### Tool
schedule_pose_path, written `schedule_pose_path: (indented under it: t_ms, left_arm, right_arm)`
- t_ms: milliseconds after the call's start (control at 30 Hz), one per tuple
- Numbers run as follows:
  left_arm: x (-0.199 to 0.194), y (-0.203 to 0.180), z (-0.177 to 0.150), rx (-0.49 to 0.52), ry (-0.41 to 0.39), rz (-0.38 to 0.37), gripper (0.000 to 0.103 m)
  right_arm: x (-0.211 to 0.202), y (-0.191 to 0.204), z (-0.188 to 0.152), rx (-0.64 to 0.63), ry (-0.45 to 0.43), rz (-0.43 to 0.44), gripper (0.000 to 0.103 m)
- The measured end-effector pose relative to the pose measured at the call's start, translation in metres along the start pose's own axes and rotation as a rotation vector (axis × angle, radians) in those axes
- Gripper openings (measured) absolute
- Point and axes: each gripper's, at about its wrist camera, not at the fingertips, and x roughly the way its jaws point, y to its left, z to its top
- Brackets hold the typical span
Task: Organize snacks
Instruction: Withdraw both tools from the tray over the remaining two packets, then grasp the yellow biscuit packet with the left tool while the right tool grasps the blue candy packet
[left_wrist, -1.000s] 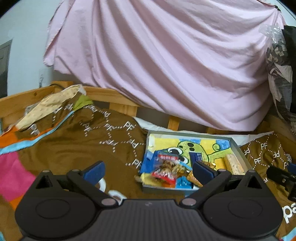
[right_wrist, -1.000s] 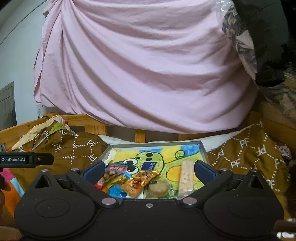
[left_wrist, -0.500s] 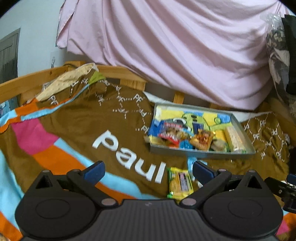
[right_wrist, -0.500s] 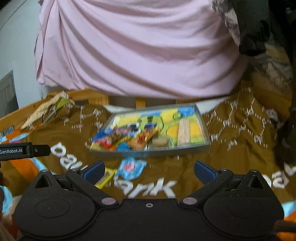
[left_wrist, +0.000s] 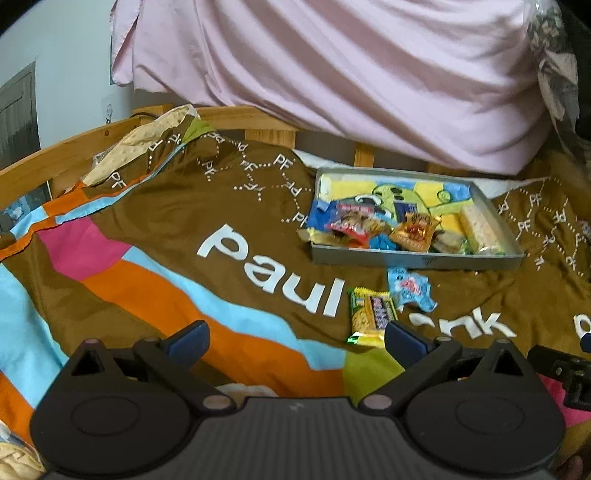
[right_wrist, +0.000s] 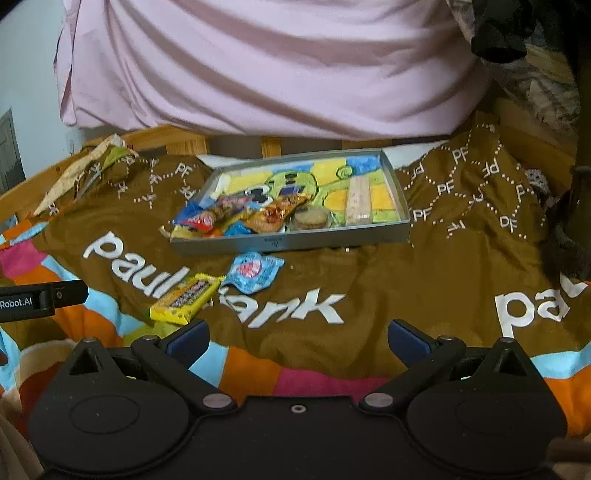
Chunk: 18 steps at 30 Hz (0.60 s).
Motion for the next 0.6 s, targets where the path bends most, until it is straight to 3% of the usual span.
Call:
schedule_pose_path:
  t_ms: [200, 600]
  left_arm:
    - [0.006, 0.002, -0.001, -0.002, 0.029, -0.003, 0.103]
    - [0.03, -0.007, 0.001, 0.022, 0.093, -0.041, 0.103]
  right_arm:
    - [0.011, -0.003, 0.005, 0.018, 0.077, 0.026, 0.102]
    - [0.037, 0.0, 0.02, -0.028, 0.146, 0.044, 0.102]
